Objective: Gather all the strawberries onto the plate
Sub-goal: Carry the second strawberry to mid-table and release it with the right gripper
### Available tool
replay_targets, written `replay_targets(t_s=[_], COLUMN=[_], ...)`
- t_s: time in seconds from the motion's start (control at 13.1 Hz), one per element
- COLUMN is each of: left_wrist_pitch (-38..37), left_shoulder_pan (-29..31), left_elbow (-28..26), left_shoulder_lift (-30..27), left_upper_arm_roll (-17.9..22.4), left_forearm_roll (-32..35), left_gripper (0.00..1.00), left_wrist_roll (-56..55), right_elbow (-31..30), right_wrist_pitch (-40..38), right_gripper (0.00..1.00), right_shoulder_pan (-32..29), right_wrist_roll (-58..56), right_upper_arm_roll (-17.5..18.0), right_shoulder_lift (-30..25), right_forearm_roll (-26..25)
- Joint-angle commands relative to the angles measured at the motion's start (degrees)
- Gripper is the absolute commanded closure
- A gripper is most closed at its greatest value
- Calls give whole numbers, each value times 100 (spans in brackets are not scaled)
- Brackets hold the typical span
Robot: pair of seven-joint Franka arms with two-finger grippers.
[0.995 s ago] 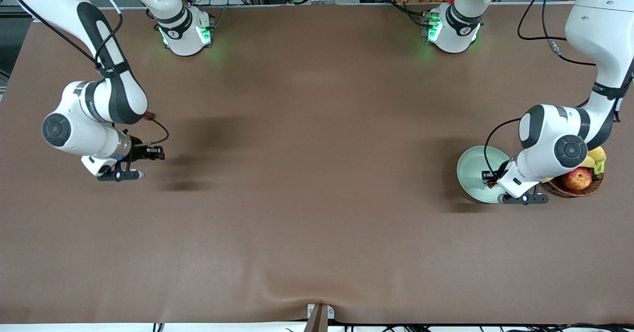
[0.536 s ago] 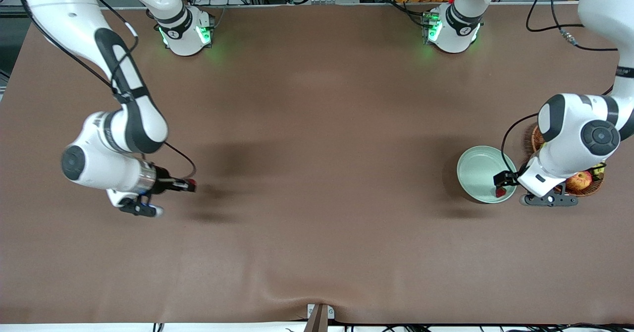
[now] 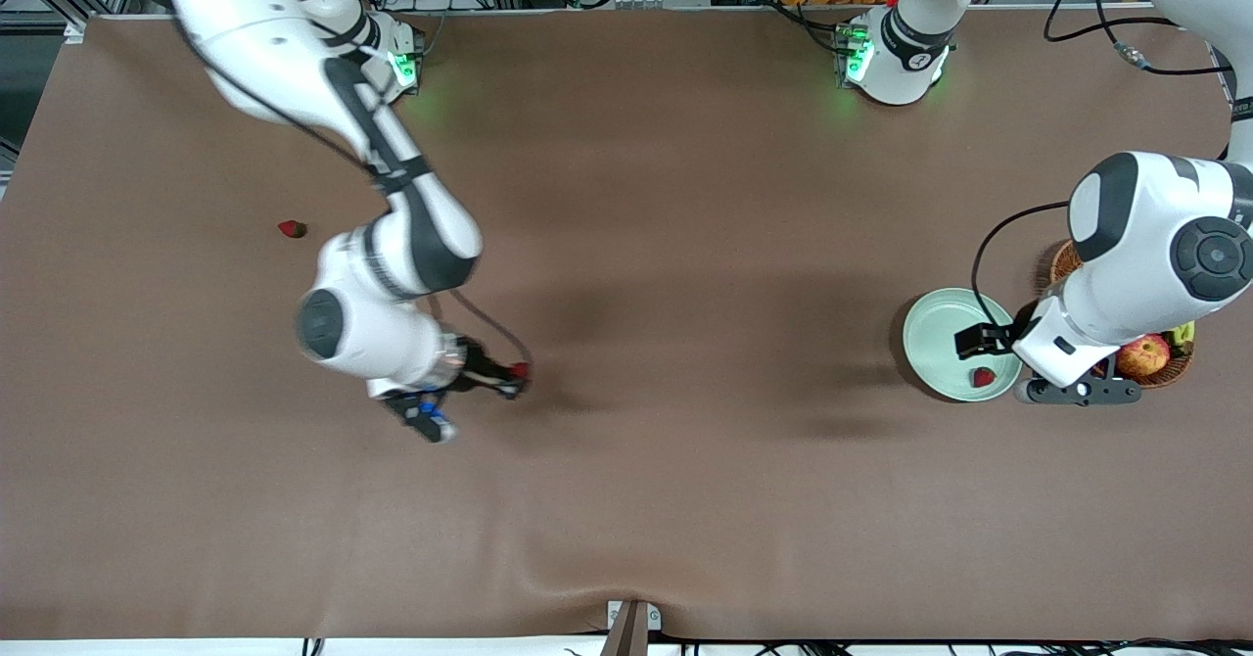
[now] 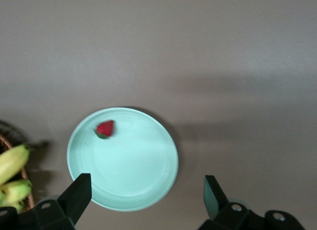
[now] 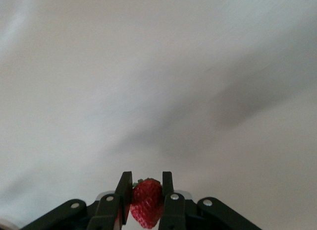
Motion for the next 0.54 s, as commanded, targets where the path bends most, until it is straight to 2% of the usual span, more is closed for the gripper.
replay_targets(t_s=[0.0,0.23,0.46], left_wrist_pitch=[-426,-611,-594], left_shoulder_pan=[16,-62,-422], left_elbow=[142,64,2], left_shoulder_lift=[-73,-38,67], left_upper_arm_roll=[-362,-696,-697], left_forearm_roll=[-90,-90,-55], left_gripper=[0,0,0], left_wrist_roll=[-645,-1498,-2132], right_elbow=[656,1358,1589], right_wrist_pitch=[681,1244,1860], right_gripper=[100,100,100], right_shoulder_pan=[539,1198,1735], right_wrist_roll=[897,1986,2534], right_upper_arm_roll=[-65,-65,-74], right_shoulder_lift=[621,1218,1501], right_forearm_roll=[170,170,170])
